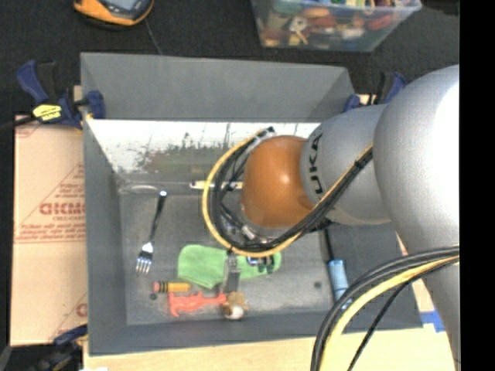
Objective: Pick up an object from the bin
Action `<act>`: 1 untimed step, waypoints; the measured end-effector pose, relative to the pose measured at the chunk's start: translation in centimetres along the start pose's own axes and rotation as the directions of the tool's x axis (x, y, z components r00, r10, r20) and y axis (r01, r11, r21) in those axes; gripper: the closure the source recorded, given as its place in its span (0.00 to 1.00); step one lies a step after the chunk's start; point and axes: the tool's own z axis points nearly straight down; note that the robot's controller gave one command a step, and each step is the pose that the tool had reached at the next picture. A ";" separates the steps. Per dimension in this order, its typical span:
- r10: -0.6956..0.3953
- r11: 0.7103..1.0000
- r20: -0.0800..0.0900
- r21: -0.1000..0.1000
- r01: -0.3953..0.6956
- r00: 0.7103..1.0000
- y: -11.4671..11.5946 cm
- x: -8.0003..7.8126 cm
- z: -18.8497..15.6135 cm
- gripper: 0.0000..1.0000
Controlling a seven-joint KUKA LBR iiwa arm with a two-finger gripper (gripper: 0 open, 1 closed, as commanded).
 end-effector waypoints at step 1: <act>-0.050 0.999 -0.008 0.004 0.050 0.999 0.2 0.5 -0.1 0.00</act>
Offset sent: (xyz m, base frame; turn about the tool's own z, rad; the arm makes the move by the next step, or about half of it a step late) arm -0.0003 0.0002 0.0001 -0.0019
